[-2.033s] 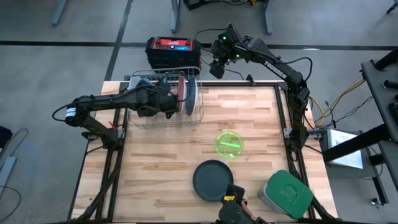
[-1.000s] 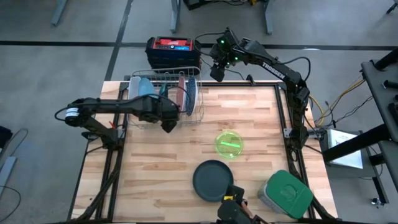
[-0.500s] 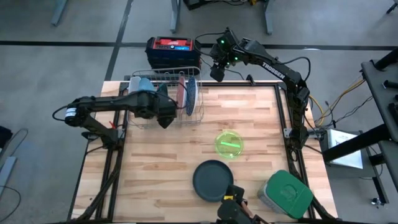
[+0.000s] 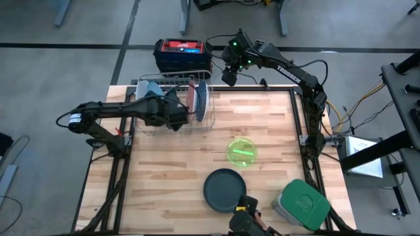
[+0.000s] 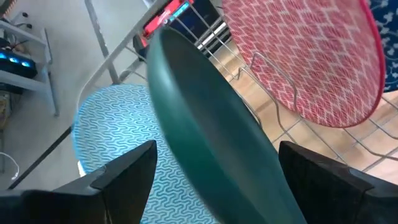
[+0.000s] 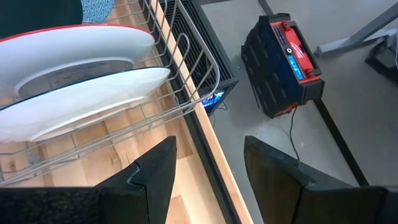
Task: Sort dishes
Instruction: Put the green plate into the dish rack
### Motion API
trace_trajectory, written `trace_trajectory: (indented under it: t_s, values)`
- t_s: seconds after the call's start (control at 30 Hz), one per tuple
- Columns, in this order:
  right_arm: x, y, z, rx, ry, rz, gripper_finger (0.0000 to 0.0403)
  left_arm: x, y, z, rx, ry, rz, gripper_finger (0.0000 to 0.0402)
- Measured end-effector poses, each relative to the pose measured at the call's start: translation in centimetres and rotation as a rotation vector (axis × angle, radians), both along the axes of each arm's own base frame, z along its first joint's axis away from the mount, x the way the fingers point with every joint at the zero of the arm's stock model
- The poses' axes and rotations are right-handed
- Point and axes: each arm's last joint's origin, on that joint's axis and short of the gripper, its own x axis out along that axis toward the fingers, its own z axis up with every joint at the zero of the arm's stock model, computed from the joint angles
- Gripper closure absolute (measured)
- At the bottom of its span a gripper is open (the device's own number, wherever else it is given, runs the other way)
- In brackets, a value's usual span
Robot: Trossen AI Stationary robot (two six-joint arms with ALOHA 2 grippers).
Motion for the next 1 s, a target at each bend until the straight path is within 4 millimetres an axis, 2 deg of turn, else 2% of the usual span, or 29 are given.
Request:
trace_trajectory:
  t_s: [0.17,0.27,0.63,0.8,0.9,1.0]
  values:
    - [0.0,0.0,0.0,0.003,0.0,-0.002,0.0224,0.2,-0.1,-1.2,-0.051,-0.013,-0.004,0.0077]
    - [0.0,0.0,0.0,0.003,0.0,-0.002,0.0224,0.0,-0.1,-1.0,-0.037,-0.014,0.005,0.0077]
    - [0.0,0.0,-0.1,0.004,0.0,-0.003,0.0224,-0.1,-0.1,3.5,-0.019,-0.037,-0.065,0.0077]
    - [0.0,0.0,-0.1,0.004,0.001,-0.003,0.0224,-0.1,-0.1,4.8,0.022,-0.032,-0.101,0.0078]
    - [0.0,0.0,-0.1,0.004,0.001,-0.003,0.0224,-0.2,0.0,5.1,0.047,-0.029,-0.105,0.0105]
    - [0.0,0.0,-0.1,0.004,0.001,-0.002,0.0224,0.1,-0.1,4.6,0.003,-0.038,-0.122,0.0183]
